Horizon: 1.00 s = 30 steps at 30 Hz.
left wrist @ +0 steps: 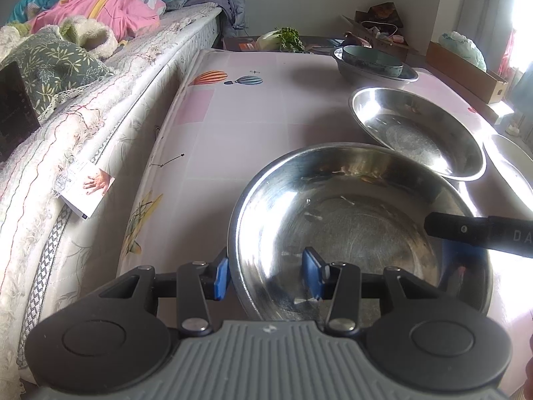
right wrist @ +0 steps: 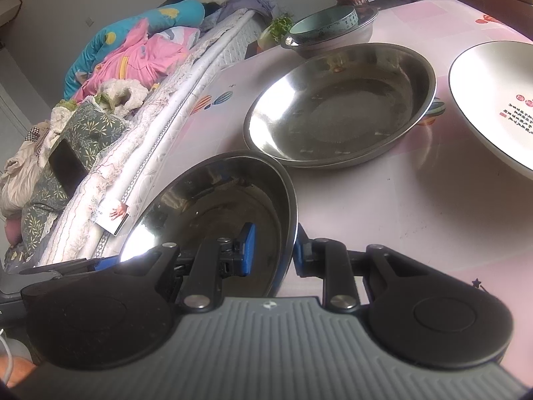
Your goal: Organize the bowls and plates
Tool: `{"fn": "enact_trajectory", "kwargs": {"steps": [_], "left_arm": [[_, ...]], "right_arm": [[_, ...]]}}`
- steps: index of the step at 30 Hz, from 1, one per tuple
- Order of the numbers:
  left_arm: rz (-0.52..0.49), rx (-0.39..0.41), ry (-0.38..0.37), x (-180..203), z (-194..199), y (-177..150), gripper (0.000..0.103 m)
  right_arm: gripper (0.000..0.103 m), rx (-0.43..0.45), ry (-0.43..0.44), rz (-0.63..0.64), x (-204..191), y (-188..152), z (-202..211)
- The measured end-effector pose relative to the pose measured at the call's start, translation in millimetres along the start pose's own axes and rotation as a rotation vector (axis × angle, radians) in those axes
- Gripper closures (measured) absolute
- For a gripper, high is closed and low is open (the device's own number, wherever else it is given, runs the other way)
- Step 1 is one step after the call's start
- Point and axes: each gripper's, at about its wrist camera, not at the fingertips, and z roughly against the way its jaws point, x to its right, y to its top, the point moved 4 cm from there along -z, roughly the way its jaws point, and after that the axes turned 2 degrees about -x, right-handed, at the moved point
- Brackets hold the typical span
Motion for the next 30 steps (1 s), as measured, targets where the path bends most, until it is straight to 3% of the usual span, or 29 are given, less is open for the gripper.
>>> {"fn": "enact_trajectory", "kwargs": {"steps": [16,30], "left_arm": [[0.021,0.015,-0.016,-5.4,9.2,-2.6,0.059],[0.103,-0.022,-0.048,-21.4,2.3,-8.4,0.086]], "right_arm": [[0.080,-0.003,0.005,0.013,-0.6,-3.1,1.8],[0.081,-0.005,-0.002,-0.007,5.6,-6.1,-1.0]]}}
